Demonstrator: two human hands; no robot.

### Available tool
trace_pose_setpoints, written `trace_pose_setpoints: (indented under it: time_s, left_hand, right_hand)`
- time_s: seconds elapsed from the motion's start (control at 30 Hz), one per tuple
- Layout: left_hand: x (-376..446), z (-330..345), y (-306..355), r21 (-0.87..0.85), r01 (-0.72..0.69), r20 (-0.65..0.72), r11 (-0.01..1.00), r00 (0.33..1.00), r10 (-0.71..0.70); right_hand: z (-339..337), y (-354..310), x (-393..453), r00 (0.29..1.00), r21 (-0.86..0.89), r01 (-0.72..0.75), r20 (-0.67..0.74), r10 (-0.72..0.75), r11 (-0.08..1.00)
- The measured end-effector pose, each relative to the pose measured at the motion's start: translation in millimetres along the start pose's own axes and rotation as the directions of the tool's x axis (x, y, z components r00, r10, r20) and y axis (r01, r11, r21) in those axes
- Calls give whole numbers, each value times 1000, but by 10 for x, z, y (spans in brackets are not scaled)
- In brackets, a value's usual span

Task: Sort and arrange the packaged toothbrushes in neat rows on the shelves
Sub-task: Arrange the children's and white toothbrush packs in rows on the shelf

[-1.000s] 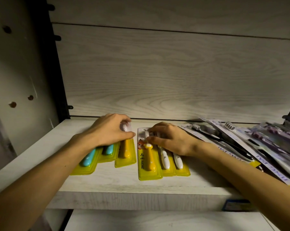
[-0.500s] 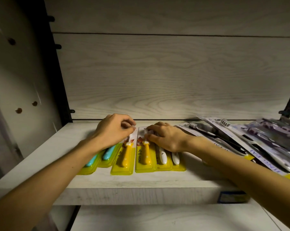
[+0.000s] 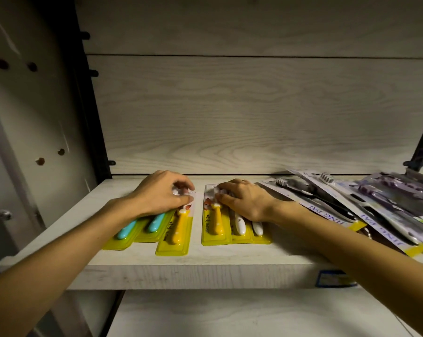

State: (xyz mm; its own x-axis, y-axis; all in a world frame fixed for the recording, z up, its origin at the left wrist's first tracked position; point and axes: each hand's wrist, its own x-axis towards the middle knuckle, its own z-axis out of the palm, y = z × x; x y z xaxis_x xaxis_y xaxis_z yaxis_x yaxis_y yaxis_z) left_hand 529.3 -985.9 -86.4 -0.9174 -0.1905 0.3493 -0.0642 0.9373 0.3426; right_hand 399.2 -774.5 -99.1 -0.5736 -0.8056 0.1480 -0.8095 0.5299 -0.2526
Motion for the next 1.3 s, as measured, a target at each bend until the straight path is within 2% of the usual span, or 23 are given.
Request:
trace_pose_setpoints:
  time_s: [0.1,0.2,0.23,0.4,0.53,0.63,0.73,0.8,0.9,0.97,1.03,1.17,1.3]
  left_hand:
    - [-17,35,-22,-86,24,-98,996,995,-32]
    - [8,41,27,-250,47,-201,967,975,-99]
    - [18,48,62,-234,57,-217,971,970,-109]
    - [23,223,295,89,77,-242,993,969,-53]
    - [106,285,422,92,114,-272,989,959,-85]
    - [130,304,462,100,130,-245,986,964,-102]
    - [110,178,406,-67,96,-215,993,971,-108]
    - [72,-9,290,-86,37,-187,996,981,-53]
    - [-56,-250,31,47,7,7,999,1000,-8]
    - [-175,-290,-105,88,48,157,995,986,-62]
    - [-269,-218,-204,106,95,226,990,967,-117]
    - [-288,-87,-357,-94,209,125,973,973,-197]
    - [-205,-36,-450,-208,237,-5,949,970,-244]
  right_hand:
    - [6,0,-4,1000,7,-5,-11,5,1000]
    - [11,0,0,1000,4,-12,-12,12,1000]
    - [12,-3,0,1000,4,-14,-11,14,1000]
    - [5,-33,-18,1000,30,-14,-15,15,999]
    - [10,-73,-4,999,21,-34,-14,34,999]
    - [13,-113,-3,999,23,-42,-20,42,999]
    - [-6,-128,-30,999,69,-11,-42,14,998]
    - [-37,-124,-35,998,120,-4,-61,12,993]
    - [-46,-153,3,997,196,-38,-51,49,980]
    - [-9,-195,46,998,146,-61,-14,64,987]
    - [45,-228,82,998,55,-58,-3,59,997]
    - [75,-234,106,998,37,-54,-8,55,998]
    - [94,-223,104,998,22,-58,-1,58,998]
